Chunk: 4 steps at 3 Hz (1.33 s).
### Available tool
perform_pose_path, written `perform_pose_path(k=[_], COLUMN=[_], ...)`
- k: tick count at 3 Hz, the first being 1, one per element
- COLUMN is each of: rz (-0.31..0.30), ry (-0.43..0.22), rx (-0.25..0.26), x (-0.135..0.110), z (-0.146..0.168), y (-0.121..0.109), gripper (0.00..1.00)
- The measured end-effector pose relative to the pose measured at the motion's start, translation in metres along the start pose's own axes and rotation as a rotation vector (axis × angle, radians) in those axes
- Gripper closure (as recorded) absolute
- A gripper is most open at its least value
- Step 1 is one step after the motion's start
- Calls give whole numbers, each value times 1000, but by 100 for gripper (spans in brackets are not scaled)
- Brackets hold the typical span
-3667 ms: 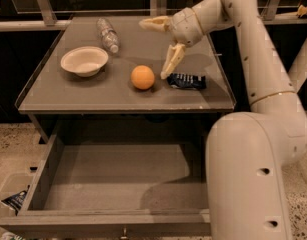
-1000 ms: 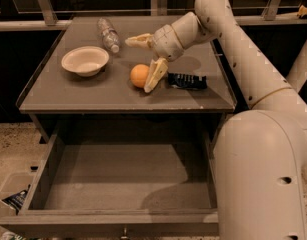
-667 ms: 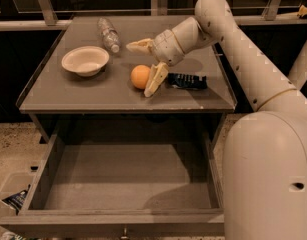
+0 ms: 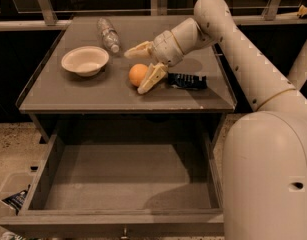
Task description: Place orange into top drawer
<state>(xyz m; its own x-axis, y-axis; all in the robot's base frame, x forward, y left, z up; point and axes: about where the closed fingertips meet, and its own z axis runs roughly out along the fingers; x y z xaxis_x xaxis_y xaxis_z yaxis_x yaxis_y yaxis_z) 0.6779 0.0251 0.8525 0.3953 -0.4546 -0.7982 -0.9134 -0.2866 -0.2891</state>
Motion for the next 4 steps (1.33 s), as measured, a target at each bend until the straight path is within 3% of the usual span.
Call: perform_pose_path(k=[3,4], rz=[0,0], ry=[0,0], rx=[0,0], x=[0,0], z=[0,0], y=[0,0], gripper=[91,100])
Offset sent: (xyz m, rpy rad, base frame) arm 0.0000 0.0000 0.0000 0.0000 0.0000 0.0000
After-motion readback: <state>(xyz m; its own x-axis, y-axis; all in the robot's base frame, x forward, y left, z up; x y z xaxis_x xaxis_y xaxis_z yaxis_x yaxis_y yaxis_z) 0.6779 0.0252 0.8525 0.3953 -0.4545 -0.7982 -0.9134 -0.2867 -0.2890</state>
